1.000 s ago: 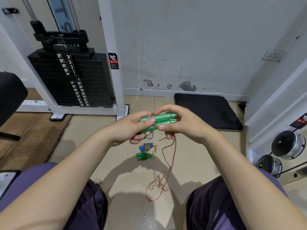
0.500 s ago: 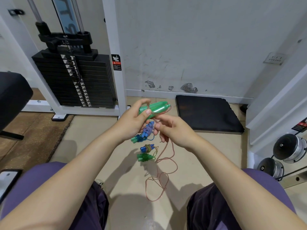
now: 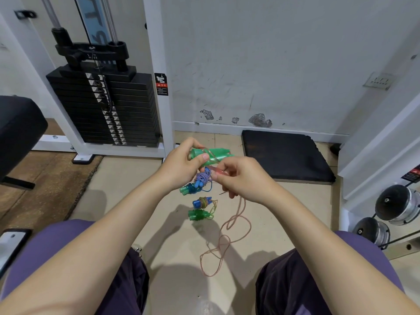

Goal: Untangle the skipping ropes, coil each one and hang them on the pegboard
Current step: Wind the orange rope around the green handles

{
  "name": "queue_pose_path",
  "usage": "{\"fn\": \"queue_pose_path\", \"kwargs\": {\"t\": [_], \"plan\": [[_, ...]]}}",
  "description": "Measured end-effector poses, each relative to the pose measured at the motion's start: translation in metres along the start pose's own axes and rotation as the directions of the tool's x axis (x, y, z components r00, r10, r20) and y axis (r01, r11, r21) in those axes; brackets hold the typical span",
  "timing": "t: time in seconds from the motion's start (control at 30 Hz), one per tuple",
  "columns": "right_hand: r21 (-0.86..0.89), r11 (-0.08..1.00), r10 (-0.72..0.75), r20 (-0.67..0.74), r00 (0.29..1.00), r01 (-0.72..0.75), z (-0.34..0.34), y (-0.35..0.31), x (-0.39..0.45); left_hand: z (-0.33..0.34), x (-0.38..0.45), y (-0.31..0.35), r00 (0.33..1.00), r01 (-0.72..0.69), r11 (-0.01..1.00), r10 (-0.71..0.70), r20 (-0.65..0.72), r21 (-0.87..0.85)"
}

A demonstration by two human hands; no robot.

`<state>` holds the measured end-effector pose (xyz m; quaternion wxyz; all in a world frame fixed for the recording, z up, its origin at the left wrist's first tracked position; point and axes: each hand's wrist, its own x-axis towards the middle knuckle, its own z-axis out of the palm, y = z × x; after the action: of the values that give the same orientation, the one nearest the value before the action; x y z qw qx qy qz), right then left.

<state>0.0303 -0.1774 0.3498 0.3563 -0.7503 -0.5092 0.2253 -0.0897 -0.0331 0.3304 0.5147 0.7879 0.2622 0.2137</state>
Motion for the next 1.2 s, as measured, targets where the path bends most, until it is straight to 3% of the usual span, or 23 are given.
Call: {"fn": "queue_pose_path", "kwargs": {"t": [0.13,0.23,0.37,0.57,0.77,0.97,1.2], "plan": [[-0.104,0.991,-0.095,-0.170,0.981,0.078,-0.019,0.001,-0.001,0.001,-0.005,0.002,0.993,0.031,0.996,-0.022,0.120,-0.078],[-0.029,0.993,-0.117,-0.221,0.968,0.114,-0.023,0.002,-0.001,0.005,-0.009,0.007,0.968,0.064,0.984,-0.021,0.251,-0.164],[0.057,0.993,-0.094,-0.192,0.977,0.107,-0.020,0.006,-0.001,0.007,-0.013,0.013,0.919,0.092,0.973,-0.002,0.394,-0.209],[0.121,0.992,-0.015,-0.122,0.992,0.030,-0.010,0.009,-0.002,0.007,-0.018,0.015,0.865,0.080,0.984,0.010,0.501,-0.159],[0.141,0.986,-0.071,-0.123,0.990,0.088,-0.006,0.003,0.000,-0.006,-0.018,0.020,0.771,0.191,0.979,-0.102,0.628,-0.076],[0.084,0.986,-0.135,-0.072,0.988,0.141,0.005,-0.003,0.000,-0.007,-0.023,0.018,0.755,0.132,0.975,-0.214,0.620,0.176],[0.166,0.986,-0.017,-0.028,0.999,0.022,-0.004,0.000,0.002,-0.007,-0.022,0.013,0.795,0.075,0.989,-0.135,0.591,0.125]]}}
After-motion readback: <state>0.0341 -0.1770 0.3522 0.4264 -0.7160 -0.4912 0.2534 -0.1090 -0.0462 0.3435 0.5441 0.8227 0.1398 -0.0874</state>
